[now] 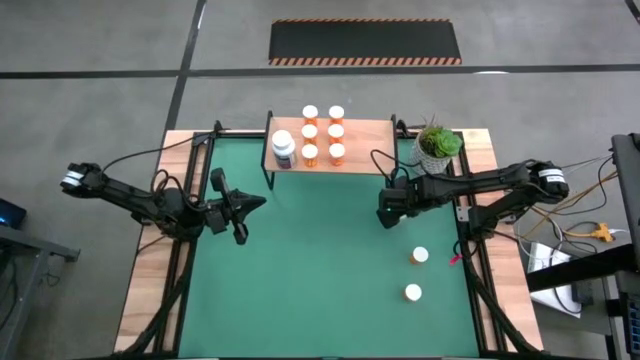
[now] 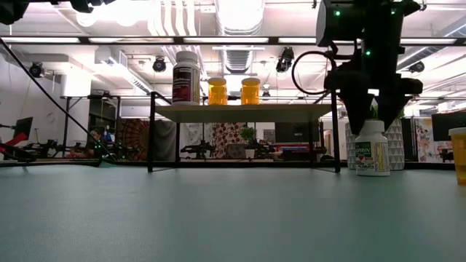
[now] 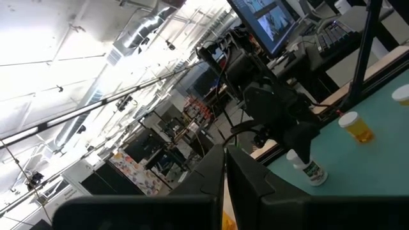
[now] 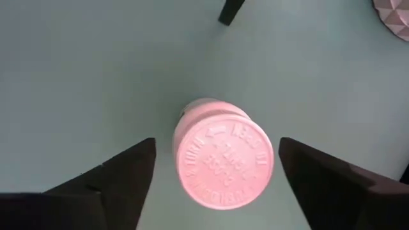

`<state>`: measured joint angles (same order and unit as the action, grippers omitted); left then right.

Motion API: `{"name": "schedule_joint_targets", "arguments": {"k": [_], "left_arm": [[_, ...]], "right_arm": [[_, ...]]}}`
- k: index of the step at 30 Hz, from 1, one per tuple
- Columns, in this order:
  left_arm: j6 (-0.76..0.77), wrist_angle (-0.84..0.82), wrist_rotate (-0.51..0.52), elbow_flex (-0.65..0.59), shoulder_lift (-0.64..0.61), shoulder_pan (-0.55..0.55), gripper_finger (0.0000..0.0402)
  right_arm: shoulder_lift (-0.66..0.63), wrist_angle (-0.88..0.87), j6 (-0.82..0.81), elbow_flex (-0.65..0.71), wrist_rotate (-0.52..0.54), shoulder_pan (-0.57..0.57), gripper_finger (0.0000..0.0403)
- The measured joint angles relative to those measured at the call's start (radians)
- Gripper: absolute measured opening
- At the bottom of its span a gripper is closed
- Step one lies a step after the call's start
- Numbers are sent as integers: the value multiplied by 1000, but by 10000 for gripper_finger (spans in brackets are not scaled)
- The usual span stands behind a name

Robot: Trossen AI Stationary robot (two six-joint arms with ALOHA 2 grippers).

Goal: Pick and place medicine bottles onto shelf by color
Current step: Put the white medicine bottle on the shelf

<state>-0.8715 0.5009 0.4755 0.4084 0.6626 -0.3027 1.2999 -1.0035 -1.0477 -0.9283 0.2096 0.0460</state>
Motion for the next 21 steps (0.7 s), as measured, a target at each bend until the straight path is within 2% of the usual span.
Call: {"name": "schedule_joint_targets", "arguments": {"k": [4, 10, 15, 21], "left_arm": [[0, 0, 0, 0, 1, 0, 0], [0, 0, 0, 0, 1, 0, 0], [0, -1, 0, 0, 1, 0, 0], [0, 5, 0, 0, 3, 0, 0]], "right_arm": [[-1, -1, 0, 0, -5, 0, 282], [-2, -1, 30, -1, -7, 0, 192], [-2, -6, 89, -19, -46, 0, 189], [-2, 42, 306, -108, -212, -31, 194]]}}
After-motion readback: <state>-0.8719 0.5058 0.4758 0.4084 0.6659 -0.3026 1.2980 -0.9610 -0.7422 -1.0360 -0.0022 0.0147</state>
